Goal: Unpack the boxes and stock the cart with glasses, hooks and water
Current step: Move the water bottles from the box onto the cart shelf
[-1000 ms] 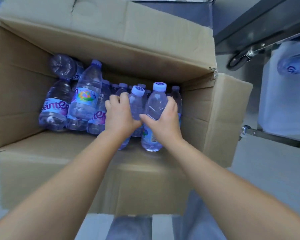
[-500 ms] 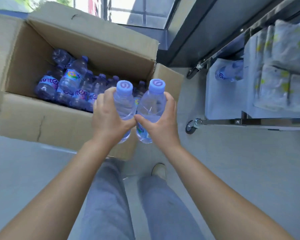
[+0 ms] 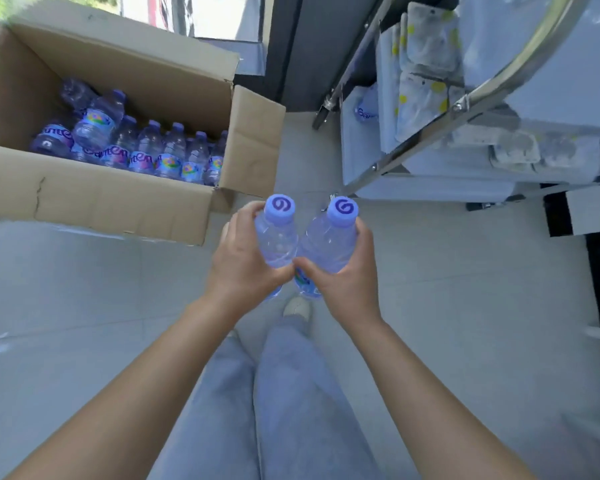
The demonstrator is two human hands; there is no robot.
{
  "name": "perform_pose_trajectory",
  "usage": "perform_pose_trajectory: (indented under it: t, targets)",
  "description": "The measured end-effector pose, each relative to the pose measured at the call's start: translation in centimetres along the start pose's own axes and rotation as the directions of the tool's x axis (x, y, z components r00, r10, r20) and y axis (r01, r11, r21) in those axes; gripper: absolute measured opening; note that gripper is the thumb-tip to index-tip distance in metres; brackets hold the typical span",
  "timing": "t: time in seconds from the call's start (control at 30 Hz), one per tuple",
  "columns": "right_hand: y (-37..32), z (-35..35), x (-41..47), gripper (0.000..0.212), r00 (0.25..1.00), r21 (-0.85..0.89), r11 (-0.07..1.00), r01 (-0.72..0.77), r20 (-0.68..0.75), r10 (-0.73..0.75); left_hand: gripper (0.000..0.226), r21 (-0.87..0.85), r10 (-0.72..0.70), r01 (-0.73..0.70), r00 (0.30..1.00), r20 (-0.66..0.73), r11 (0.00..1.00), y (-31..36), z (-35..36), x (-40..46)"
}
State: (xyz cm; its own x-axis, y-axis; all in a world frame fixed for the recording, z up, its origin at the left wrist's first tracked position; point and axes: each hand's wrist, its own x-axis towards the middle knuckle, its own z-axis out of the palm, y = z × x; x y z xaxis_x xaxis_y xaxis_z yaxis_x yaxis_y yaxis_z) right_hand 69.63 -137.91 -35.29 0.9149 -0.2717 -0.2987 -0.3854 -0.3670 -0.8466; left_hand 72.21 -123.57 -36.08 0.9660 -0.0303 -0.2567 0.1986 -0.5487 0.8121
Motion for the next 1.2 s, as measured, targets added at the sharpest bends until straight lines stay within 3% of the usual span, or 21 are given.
perform_pose_trajectory:
  t: [0.2,0.33,0.67,0.8,0.97,1.2]
  targets:
    - [4.3,-8.7,-3.8,0.077,0.998,0.021,0.999,-0.039,-0.054,0.04,0.064,-0.012,0.004,-0.003,0.993,0.119,1.0,4.6,6.7,-4.7]
    - [8.0,-16.1,-4.5,0.069,0.995,0.02,0.999,-0.035,-0.091,0.036,0.074,0.018,0.006,-0.009,0.987,0.163,1.0,7.9,13.6,-7.6]
    - [14.9,-32.0,-0.1,0.045,0.995,0.001,0.996,0.094,0.012,-0.094,0.062,-0.03,-0.136,0.141,0.982,0.13,0.99,17.3,29.1,-9.4]
    - [16.6,-34.1,4.1,0.039,0.979,-0.025,0.982,0.186,0.085,-0.184,0.06,-0.093,-0.18,0.19,0.978,0.103,0.977,17.8,32.7,-6.4]
    - [22.6,-33.1,11.6,0.064,0.981,-0.132,0.982,0.139,0.154,-0.118,0.059,-0.12,-0.205,0.208,0.978,0.038,0.971,15.1,37.5,0.0]
    - [31.2,-31.6,21.5,0.059,0.931,-0.215,0.957,0.193,0.349,-0.109,0.061,-0.125,-0.281,0.274,0.959,-0.043,0.954,9.9,45.4,6.0]
